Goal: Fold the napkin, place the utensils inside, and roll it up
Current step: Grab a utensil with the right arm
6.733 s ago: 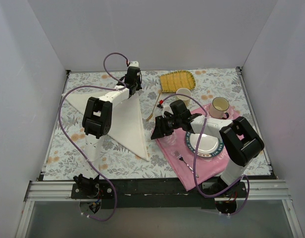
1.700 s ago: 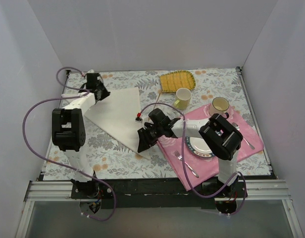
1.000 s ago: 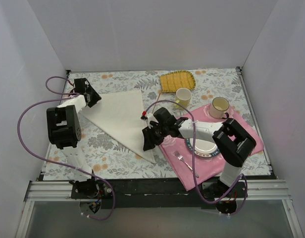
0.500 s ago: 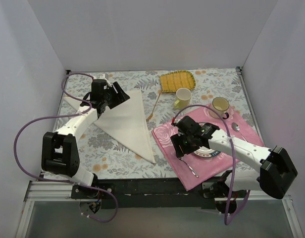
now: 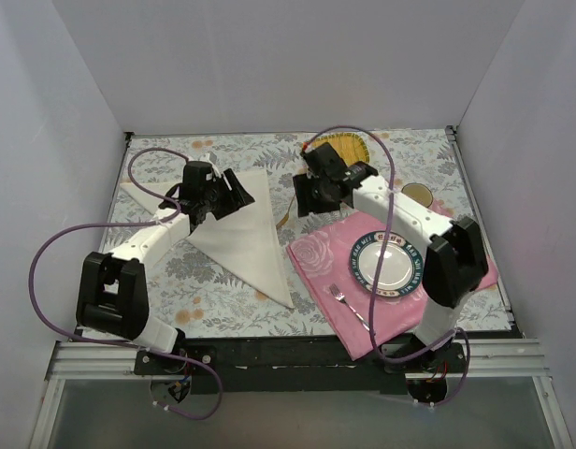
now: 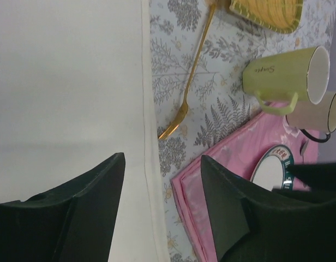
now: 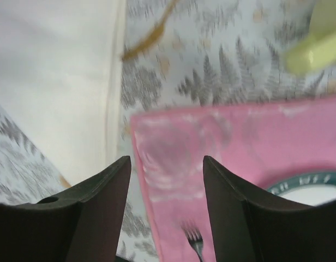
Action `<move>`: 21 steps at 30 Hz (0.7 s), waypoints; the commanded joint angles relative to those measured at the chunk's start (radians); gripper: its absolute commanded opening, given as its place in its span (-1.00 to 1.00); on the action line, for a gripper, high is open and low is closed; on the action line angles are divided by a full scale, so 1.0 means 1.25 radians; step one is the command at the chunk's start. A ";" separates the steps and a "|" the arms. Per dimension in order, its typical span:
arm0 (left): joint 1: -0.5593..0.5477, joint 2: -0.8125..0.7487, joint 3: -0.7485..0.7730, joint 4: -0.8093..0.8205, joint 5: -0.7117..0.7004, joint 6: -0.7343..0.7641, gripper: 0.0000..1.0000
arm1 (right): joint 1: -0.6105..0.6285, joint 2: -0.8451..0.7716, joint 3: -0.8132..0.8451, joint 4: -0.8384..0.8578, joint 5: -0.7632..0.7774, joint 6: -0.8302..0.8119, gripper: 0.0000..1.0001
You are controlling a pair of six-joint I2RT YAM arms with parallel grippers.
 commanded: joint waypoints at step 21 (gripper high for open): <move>-0.018 -0.186 -0.070 -0.113 -0.092 -0.008 0.12 | 0.006 0.525 0.472 -0.016 0.255 0.308 -0.10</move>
